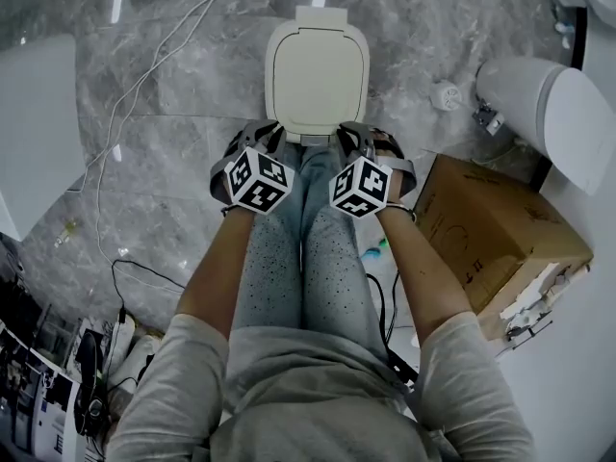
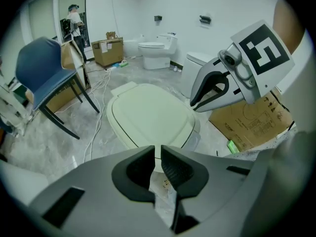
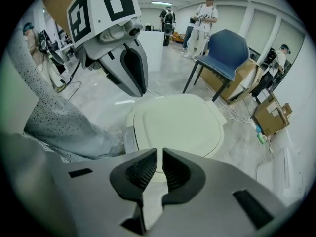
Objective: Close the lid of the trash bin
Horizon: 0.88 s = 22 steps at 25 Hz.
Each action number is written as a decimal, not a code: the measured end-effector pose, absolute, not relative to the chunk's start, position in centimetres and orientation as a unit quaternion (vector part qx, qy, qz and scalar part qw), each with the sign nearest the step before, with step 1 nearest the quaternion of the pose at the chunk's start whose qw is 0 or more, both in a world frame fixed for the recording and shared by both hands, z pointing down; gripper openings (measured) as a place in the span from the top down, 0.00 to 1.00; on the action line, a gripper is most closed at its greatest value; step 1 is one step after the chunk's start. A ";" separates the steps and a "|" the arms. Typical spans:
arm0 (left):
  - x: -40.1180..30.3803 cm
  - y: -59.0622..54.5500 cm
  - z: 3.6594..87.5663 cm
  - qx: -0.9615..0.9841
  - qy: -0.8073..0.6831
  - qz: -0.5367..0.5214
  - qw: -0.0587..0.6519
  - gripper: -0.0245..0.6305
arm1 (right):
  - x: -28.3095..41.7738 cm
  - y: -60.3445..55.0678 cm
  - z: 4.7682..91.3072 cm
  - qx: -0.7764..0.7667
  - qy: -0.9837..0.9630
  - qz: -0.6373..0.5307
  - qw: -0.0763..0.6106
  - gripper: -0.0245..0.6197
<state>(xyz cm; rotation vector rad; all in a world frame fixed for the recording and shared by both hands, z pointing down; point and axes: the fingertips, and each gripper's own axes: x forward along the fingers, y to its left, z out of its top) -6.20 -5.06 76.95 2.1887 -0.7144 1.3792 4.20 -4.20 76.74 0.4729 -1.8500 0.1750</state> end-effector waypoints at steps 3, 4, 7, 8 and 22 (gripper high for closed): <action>-6.0 -6.3 73.6 0.802 -0.272 0.488 0.214 0.89 | 3.5 -5.6 73.1 0.223 -0.798 0.062 0.557 0.88; -5.9 -6.6 72.3 0.805 -0.275 0.483 0.209 0.89 | 3.4 -6.0 71.8 0.230 -0.800 0.060 0.551 0.88; -5.2 -7.7 68.2 0.814 -0.285 0.468 0.192 0.90 | 3.2 -7.3 67.5 0.256 -0.804 0.055 0.533 0.89; -4.9 -7.9 66.8 0.818 -0.287 0.463 0.186 0.90 | 3.2 -7.6 66.1 0.264 -0.805 0.053 0.528 0.90; -3.1 -9.7 46.5 0.849 -0.326 0.394 0.135 0.93 | 3.3 -9.0 46.1 0.353 -0.811 0.015 0.467 0.91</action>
